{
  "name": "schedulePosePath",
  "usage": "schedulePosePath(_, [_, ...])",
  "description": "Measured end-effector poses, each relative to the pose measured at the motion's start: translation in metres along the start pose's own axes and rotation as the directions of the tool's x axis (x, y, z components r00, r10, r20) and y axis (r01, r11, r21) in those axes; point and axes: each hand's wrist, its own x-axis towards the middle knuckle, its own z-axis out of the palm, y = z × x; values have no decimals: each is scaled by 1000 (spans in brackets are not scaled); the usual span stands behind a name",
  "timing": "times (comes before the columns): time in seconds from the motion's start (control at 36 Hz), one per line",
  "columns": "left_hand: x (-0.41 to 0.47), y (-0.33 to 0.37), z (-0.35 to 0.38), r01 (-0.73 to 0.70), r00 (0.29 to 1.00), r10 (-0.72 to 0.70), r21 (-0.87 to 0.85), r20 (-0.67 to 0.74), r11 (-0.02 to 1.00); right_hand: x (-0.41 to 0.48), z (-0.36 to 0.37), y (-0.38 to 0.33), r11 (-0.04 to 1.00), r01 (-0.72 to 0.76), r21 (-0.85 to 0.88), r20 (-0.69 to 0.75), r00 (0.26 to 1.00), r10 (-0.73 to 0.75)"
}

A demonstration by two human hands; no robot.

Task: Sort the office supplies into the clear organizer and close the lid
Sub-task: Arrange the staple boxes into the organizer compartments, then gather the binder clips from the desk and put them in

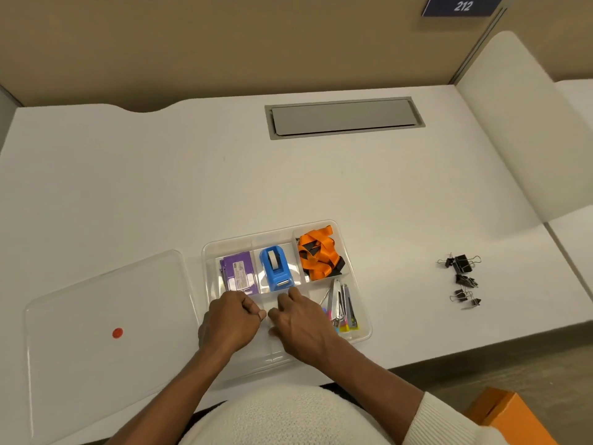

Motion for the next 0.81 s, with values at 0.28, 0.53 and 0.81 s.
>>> schedulePosePath(0.28, [-6,11,2,-38,998,44,123,-49,992,-4,2,9,996,64,-57,-43,997,-67])
schedulePosePath(0.53, [-24,26,-4,-71,993,110,496,-51,866,-30,-11,9,994,0,107,-272,962,29])
schedulePosePath(0.81, [-33,111,21,-374,909,413,542,53,752,-115,-30,111,677,-582,450,-460,499,735])
